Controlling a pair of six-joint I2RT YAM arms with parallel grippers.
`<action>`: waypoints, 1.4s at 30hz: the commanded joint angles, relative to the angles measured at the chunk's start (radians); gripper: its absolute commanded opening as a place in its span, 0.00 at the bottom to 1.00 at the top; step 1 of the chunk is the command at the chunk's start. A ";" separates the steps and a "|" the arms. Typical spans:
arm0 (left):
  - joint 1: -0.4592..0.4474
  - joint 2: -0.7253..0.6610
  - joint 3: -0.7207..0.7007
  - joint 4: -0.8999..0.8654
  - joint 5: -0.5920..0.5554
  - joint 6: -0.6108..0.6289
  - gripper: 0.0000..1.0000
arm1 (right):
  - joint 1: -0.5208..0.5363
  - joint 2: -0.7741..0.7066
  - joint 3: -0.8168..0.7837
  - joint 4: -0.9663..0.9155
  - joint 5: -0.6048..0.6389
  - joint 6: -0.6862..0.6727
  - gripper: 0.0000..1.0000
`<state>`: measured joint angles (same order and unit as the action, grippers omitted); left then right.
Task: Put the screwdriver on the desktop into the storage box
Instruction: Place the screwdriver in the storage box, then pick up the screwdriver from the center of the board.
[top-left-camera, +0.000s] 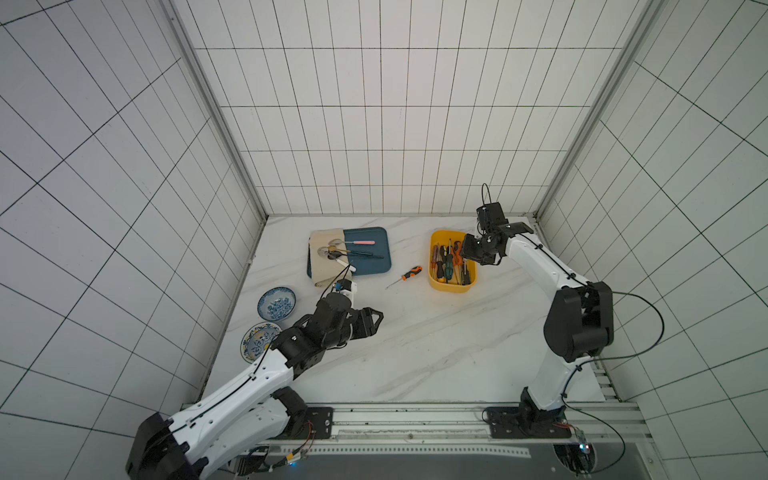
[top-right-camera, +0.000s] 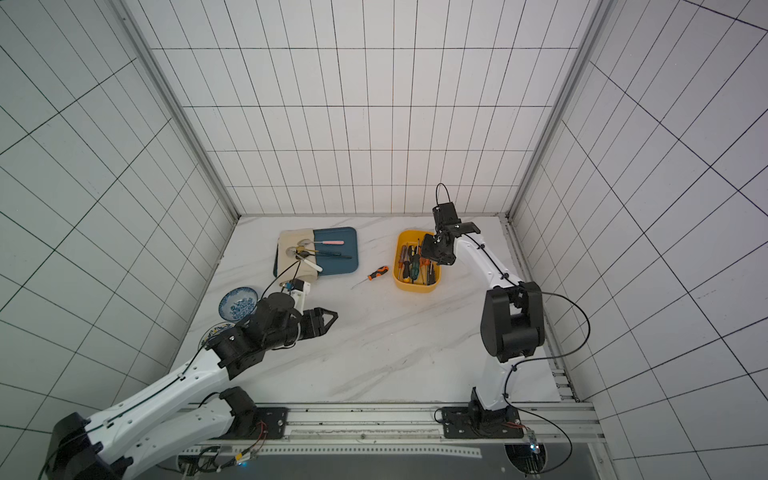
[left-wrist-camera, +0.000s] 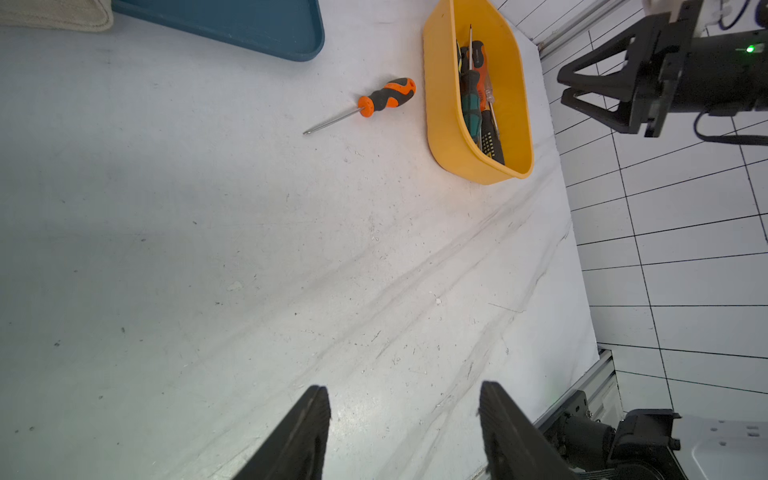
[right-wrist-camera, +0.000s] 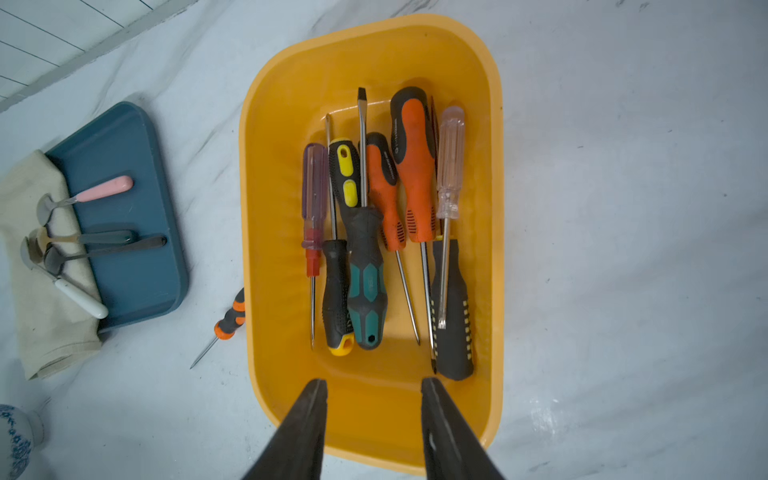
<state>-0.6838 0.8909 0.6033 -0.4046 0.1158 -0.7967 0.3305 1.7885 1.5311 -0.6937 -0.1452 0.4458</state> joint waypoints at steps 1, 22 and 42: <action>0.010 0.021 0.033 0.019 -0.001 0.013 0.62 | 0.019 -0.071 -0.073 0.022 -0.020 0.021 0.42; 0.062 0.399 0.293 0.003 0.061 0.173 0.63 | 0.119 -0.598 -0.600 0.125 -0.081 0.123 0.45; 0.119 1.020 0.831 -0.160 0.111 0.388 0.53 | 0.160 -0.871 -0.858 0.106 -0.057 0.197 0.45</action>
<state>-0.5766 1.8709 1.3743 -0.5426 0.2146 -0.4622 0.4789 0.9474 0.7052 -0.5800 -0.2195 0.6186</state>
